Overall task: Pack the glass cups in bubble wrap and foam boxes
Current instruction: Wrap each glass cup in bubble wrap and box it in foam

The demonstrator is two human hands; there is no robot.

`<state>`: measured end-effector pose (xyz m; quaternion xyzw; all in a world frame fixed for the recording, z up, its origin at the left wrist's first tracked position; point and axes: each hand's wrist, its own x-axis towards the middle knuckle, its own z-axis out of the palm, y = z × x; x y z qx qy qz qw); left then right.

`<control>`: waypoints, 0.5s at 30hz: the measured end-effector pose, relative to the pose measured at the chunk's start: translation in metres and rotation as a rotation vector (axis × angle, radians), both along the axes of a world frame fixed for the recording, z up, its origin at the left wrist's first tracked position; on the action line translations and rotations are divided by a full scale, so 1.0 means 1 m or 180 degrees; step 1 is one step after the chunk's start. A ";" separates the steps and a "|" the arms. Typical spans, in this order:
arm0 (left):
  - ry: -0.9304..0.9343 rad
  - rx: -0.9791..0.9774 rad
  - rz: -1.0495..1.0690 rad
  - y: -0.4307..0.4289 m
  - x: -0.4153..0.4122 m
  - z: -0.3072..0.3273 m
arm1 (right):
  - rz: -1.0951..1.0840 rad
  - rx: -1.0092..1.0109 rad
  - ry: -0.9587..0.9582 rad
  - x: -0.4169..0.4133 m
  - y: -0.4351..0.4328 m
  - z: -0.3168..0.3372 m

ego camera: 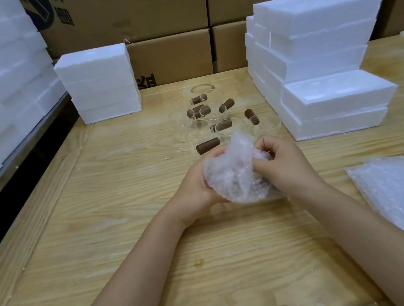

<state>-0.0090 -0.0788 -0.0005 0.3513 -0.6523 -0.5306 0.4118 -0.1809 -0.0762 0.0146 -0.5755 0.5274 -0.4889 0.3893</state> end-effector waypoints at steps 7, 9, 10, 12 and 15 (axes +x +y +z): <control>0.0130 -0.0033 -0.0337 0.001 0.002 0.006 | 0.0016 0.0040 0.1042 0.001 -0.002 -0.003; 0.0230 0.0027 -0.0515 0.002 0.002 0.009 | 0.0148 0.0155 0.1249 0.002 -0.002 -0.003; 0.0250 0.0050 -0.0568 0.003 0.001 0.011 | 0.0138 0.0168 0.1299 0.003 -0.002 -0.003; 0.0143 0.0027 -0.0533 0.005 -0.003 0.012 | 0.0013 0.0093 0.1422 0.006 -0.002 -0.003; 0.0029 -0.0053 -0.0169 0.006 -0.013 0.011 | -0.0075 -0.0024 0.1367 0.008 0.001 -0.003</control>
